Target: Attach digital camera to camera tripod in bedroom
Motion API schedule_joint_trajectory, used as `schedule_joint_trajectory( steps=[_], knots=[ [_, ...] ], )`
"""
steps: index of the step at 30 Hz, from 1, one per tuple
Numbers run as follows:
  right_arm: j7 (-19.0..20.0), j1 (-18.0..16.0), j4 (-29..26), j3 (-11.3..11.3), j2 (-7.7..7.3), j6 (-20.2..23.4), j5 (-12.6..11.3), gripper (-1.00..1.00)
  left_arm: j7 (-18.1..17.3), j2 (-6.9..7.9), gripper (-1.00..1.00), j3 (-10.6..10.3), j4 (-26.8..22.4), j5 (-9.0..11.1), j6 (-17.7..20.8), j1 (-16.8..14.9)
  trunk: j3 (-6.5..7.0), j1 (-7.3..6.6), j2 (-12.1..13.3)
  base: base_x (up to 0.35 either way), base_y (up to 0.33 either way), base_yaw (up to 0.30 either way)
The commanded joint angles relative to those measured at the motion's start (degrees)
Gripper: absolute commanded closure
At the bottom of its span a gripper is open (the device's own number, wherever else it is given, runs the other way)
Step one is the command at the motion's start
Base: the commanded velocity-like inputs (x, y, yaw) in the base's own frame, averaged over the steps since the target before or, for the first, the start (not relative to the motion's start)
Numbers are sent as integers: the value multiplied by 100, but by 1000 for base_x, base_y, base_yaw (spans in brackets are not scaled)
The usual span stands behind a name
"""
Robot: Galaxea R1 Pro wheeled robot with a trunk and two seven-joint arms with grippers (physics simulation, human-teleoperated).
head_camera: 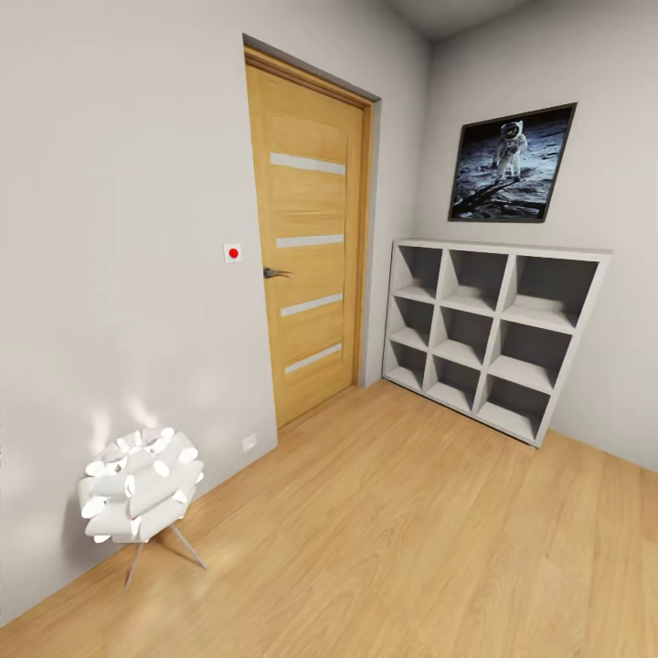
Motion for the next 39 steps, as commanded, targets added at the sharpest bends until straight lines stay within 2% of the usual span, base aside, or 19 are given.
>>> schedule_joint_trajectory(
  steps=[1, 39],
  knots=[
    [31, -7, 18, 45, 1, -30, -60, -100, 0, 0, -100, 6, -9, 11, -5, 3, -5, 0, -3, 0, 52, 0],
    [25, -7, 20, 42, -10, -39, -69, -100, 0, -1, -100, 6, -2, 12, -5, 3, -5, 0, -3, 0, 63, 0]
  ],
)
